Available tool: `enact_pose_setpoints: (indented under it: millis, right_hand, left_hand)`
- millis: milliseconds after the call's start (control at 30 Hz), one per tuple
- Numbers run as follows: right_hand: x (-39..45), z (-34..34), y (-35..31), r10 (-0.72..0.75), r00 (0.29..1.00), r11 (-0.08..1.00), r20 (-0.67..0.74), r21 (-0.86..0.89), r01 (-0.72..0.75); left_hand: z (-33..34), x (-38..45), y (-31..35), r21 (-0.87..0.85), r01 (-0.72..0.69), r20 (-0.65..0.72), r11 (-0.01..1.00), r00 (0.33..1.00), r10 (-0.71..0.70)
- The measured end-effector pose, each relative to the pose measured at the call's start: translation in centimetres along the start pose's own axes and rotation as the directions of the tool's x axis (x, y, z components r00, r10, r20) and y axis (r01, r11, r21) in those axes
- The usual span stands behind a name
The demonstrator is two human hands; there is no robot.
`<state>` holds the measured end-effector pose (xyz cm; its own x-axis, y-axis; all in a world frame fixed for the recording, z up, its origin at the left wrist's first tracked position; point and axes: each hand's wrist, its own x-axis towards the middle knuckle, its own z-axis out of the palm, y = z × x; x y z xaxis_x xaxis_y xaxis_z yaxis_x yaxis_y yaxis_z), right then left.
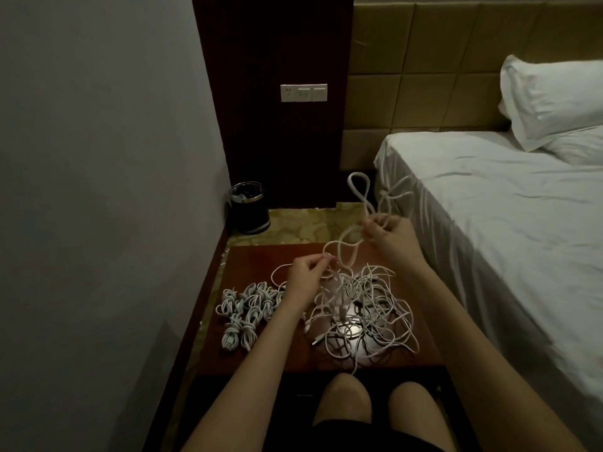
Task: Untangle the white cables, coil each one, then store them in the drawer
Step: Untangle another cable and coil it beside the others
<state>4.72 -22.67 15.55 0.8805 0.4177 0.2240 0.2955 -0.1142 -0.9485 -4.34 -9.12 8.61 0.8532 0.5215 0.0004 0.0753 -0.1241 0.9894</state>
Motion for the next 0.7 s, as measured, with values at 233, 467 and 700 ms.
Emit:
enact_pose_setpoints:
  millis: [233, 467, 700]
  right_hand:
    - [-0.7, 1.7, 1.2, 0.111, 0.970, 0.986, 0.214, -0.146, -0.081]
    - [-0.3, 2.8, 1.1, 0.022, 0.998, 0.998, 0.051, -0.063, -0.019]
    - [-0.2, 1.7, -1.7, -0.021, 0.999, 0.982, -0.049, 0.186, 0.030]
  left_hand:
    - [0.4, 0.9, 2.6, 0.288, -0.193, 0.042, 0.938, 0.981, 0.189]
    - [1.4, 1.1, 2.4, 0.434, -0.221, 0.020, 0.874, 0.971, 0.236]
    - [1.3, 0.7, -1.0, 0.299, -0.084, 0.062, 0.950, 0.996, 0.069]
